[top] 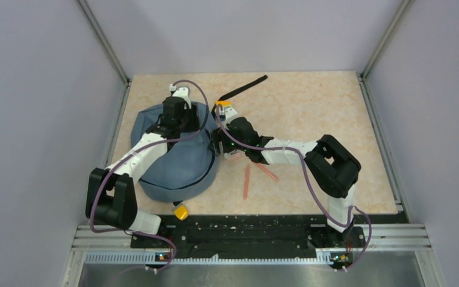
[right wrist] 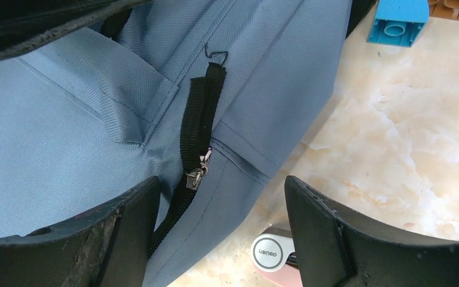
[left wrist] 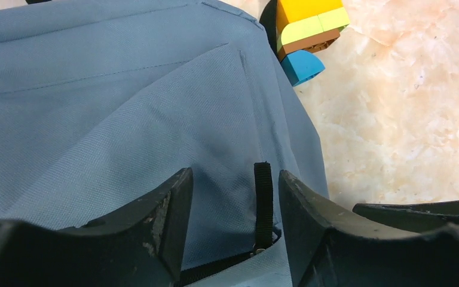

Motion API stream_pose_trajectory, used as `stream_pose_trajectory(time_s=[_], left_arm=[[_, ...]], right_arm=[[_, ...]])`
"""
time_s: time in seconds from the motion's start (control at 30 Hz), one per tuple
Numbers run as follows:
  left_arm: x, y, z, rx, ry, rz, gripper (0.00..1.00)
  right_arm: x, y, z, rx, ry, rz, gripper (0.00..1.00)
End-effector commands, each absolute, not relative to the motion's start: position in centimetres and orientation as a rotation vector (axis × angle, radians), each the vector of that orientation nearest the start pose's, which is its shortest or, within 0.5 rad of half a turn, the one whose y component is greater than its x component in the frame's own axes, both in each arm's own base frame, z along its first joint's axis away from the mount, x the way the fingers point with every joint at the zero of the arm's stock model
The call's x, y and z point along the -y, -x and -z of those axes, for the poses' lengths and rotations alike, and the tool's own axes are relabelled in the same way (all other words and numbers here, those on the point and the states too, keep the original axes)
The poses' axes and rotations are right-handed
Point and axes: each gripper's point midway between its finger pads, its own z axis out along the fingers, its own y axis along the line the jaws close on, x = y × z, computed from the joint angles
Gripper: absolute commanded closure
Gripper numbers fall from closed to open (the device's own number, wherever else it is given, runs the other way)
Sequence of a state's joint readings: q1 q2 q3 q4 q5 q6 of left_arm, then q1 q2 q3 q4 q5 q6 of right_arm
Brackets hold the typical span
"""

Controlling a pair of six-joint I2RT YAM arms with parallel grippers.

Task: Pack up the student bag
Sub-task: Unzip the student bag at the center of the board.

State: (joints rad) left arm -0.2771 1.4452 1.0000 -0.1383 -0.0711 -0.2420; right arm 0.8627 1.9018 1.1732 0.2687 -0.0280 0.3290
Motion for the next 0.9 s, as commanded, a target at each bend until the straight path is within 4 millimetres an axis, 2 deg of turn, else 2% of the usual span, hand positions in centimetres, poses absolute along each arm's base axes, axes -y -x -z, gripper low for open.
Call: stream_pose_trajectory(time_s=[0.0,0.07,0.43,0.57,0.87], left_arm=[[11.2,-41.7,-17.3,-2.097,-0.028,0.163,0.44],[11.3,-41.8,-17.2,-2.097,-0.037,0.157,0.48],[13.7,-42.0,-17.4,-2.075,-0.203,0.1,0.51],[13.6,-42.2,-16.8,-2.1,-0.213,0.04,0.58],[13.2,-42.2,-15.3,-2.14,-0.217,-0.034,0.62]], right_arm=[[-43.6,-34.2,-11.9,-1.976,0.547,-0.809,0.26],[-43.7,-34.2,-11.6,-1.981,0.549,-0.809,0.26],[-44.0,-34.3,-11.3,-1.99,0.553,-0.806,0.27],[-44.0,-34.2,-11.3,-1.991,0.552,-0.807,0.27],[-44.0,-34.2,-11.1,-1.997,0.552,-0.806,0.27]])
